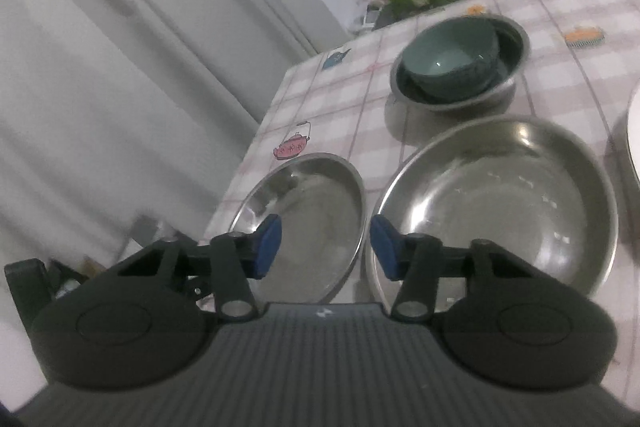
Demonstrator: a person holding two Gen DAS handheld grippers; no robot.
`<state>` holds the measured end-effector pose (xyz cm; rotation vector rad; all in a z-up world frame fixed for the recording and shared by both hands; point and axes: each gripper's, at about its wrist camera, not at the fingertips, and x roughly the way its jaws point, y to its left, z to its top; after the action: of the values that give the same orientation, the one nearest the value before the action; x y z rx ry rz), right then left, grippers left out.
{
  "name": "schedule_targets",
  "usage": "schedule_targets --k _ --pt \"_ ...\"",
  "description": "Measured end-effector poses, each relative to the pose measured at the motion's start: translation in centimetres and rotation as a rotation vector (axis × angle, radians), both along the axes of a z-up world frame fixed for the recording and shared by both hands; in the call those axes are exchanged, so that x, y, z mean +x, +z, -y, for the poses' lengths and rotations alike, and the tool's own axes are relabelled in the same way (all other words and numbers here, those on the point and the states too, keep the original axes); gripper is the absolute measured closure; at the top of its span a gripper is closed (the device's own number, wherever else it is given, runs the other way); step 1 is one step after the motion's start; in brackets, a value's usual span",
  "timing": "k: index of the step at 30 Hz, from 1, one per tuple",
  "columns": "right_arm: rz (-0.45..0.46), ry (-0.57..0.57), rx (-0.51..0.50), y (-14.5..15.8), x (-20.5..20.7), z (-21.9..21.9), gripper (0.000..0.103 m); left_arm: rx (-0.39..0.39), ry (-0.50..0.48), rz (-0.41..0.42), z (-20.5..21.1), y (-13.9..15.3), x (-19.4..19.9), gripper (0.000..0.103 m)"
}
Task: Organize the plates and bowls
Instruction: 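Close the right tool on the rim of the smaller steel plate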
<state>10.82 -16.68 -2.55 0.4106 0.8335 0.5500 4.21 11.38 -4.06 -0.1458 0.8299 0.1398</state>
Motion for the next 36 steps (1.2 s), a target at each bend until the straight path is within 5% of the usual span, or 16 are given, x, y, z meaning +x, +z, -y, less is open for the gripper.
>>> schedule_targets --k 9,13,19,36 --pt "0.057 0.078 -0.214 0.0 5.2 -4.7 0.071 -0.106 -0.014 -0.013 -1.4 -2.3 0.4 0.034" --pt "0.045 0.11 -0.277 -1.3 7.5 -6.8 0.073 -0.13 -0.009 -0.037 -1.9 -3.2 0.9 0.047" --pt "0.015 0.13 -0.308 -3.2 9.6 -8.7 0.076 -0.142 0.0 -0.06 -2.6 -3.7 1.7 0.067" --pt "-0.005 0.185 -0.346 -4.9 9.4 -10.2 0.091 -0.158 0.062 -0.072 -4.6 -4.5 1.9 0.085"
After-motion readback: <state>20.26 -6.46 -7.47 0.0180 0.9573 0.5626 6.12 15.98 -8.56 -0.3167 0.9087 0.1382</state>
